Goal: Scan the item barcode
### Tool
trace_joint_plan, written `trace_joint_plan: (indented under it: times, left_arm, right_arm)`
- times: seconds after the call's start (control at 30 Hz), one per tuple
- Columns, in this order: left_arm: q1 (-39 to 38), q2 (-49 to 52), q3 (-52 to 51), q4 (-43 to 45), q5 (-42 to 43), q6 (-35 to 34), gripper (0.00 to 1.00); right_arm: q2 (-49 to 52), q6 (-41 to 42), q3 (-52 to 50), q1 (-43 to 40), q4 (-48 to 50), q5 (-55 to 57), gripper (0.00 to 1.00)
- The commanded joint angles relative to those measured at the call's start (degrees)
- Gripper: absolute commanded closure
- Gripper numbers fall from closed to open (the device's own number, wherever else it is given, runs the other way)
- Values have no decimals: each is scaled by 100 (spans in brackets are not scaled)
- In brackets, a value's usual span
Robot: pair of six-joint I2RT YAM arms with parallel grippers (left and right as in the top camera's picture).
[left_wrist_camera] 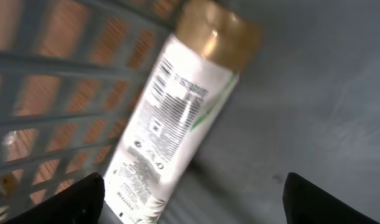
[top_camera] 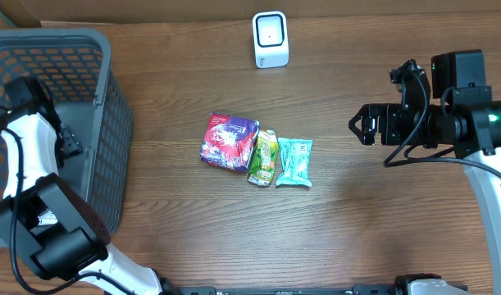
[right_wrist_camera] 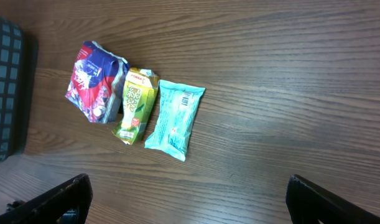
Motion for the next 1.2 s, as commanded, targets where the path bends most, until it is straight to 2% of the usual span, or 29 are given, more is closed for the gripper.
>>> trace_joint_plan:
  times: [0.0, 0.27, 0.47, 0.6, 0.87, 0.97, 1.07, 1.17]
  left_arm:
    - [-26, 170, -356, 133, -142, 367, 16]
    - [11, 170, -1141, 782, -699, 352, 17]
    - [52, 170, -1204, 994, -1307, 210, 18]
    - [199, 170, -1231, 1073, -1320, 214, 24]
    - [267, 170, -1659, 1639, -1314, 214, 28]
    - [267, 170, -1762, 1818, -1298, 212, 38]
    - [271, 173, -1873, 1932, -1115, 164, 62]
    - [280, 234, -2081, 2059, -949, -37, 67]
  right_arm:
    - [11, -31, -35, 26, 44, -50, 0]
    - [11, -31, -35, 26, 28, -50, 0]
    - [11, -28, -35, 26, -11, -50, 0]
    - [11, -28, -37, 26, -61, -50, 0]
    - [11, -48, -35, 26, -81, -28, 0]
    - [11, -48, -37, 26, -81, -31, 0]
    - [11, -48, -35, 26, -96, -31, 0]
    - [11, -48, -35, 26, -120, -28, 0]
